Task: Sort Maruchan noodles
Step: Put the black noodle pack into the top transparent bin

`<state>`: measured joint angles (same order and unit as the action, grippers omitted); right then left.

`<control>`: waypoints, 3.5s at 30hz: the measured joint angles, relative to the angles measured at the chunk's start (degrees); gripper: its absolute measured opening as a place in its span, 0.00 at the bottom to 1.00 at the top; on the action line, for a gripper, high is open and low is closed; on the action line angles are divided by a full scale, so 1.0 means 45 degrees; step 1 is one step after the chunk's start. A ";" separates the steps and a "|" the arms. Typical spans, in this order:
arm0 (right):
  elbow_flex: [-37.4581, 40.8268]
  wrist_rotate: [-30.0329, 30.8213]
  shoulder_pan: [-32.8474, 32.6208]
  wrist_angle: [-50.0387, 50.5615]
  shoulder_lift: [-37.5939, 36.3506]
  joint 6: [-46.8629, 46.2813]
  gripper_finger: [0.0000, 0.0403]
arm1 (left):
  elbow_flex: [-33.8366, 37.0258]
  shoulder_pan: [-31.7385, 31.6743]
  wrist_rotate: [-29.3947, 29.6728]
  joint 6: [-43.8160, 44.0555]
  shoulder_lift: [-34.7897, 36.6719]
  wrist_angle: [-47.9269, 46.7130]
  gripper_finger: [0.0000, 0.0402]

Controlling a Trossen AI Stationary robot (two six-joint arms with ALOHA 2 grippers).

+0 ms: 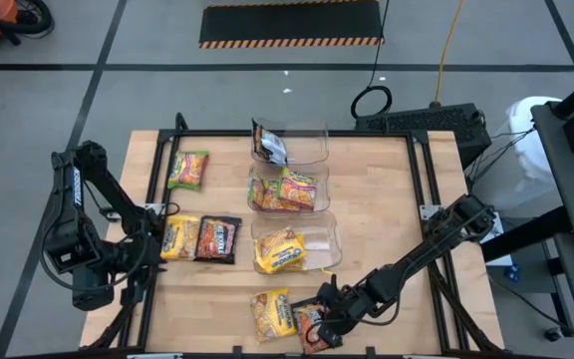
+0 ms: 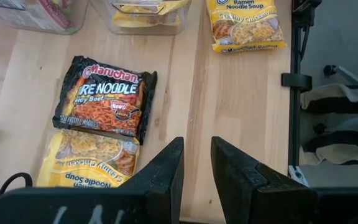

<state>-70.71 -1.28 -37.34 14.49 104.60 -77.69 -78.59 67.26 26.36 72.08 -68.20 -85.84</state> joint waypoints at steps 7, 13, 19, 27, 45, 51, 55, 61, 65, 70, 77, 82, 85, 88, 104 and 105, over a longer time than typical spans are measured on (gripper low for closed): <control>0.0042 -0.0059 0.0000 0.0943 -0.0044 -0.0268 0.20 | 0.0000 0.0000 -0.0177 -0.0084 0.0000 0.0000 0.21; 0.0042 -0.0087 0.0016 0.1340 -0.0044 -0.0898 0.20 | 0.0000 0.0000 -0.0175 -0.0084 0.0000 -0.0005 0.21; 0.0042 -0.0075 0.0058 0.2288 -0.0044 -0.2067 0.20 | 0.0000 0.0000 -0.0176 -0.0080 0.0000 -0.0005 0.21; 0.0042 -0.0077 0.0058 0.2363 -0.0053 -0.1958 0.20 | 0.0000 0.0000 -0.0172 -0.0192 0.0000 -0.0005 0.21; 0.1651 -0.0420 0.0063 -0.0555 -0.0083 -0.1906 0.20 | 0.0000 0.0002 -0.0172 -0.0235 0.0000 -0.0005 0.21; 0.1669 -0.0415 0.0183 -0.0556 -0.0083 -0.1821 0.20 | 0.0000 0.0002 -0.0172 -0.0230 0.0000 -0.0010 0.21; 0.1688 -0.0424 0.0282 -0.0818 -0.0073 -0.1821 0.20 | 0.0000 0.0003 -0.0172 -0.0240 0.0000 -0.0010 0.21; 0.1688 -0.0398 0.0312 -0.0857 -0.0063 -0.1462 0.20 | 0.0000 0.0000 -0.0172 -0.0244 0.0000 -0.0010 0.21; 0.1688 -0.0403 0.0442 -0.0862 -0.0063 -0.1319 0.20 | 0.0000 0.0000 -0.0172 -0.0245 0.0000 -0.0010 0.21; 0.1688 -0.0403 0.0668 -0.0962 0.0066 -0.1036 0.20 | 0.0000 0.0000 -0.0172 -0.0245 0.0000 -0.0009 0.21; 0.1674 -0.0399 0.0850 -0.2681 0.0786 -0.0270 0.20 | 0.0000 0.0000 -0.0172 -0.0250 -0.0004 -0.0005 0.21; 0.1667 -0.0661 0.0933 -0.3121 0.1010 -0.0387 0.20 | 0.0000 0.0005 -0.0172 -0.0293 -0.0005 -0.0010 0.21; 0.1664 -0.0696 0.0982 -0.3097 0.1014 -0.0288 0.19 | 0.0000 0.0001 -0.0172 -0.0332 -0.0005 -0.0010 0.21; 0.1666 -0.0718 0.0981 -0.3082 0.1030 -0.0247 0.14 | 0.0000 0.0000 -0.0172 -0.0327 -0.0005 -0.0015 0.21; 0.1717 -0.1126 0.1073 -0.2918 0.0931 0.0472 0.00 | 0.0000 0.0005 -0.0172 -0.0240 -0.0005 -0.0015 0.21; 0.1717 -0.1121 0.1073 -0.2886 0.0863 0.0472 0.00 | 0.0000 0.0004 -0.0172 -0.0235 -0.0005 -0.0015 0.21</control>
<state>-62.98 -6.33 -32.51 1.51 108.48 -75.57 -78.59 67.28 25.58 71.02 -68.23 -85.91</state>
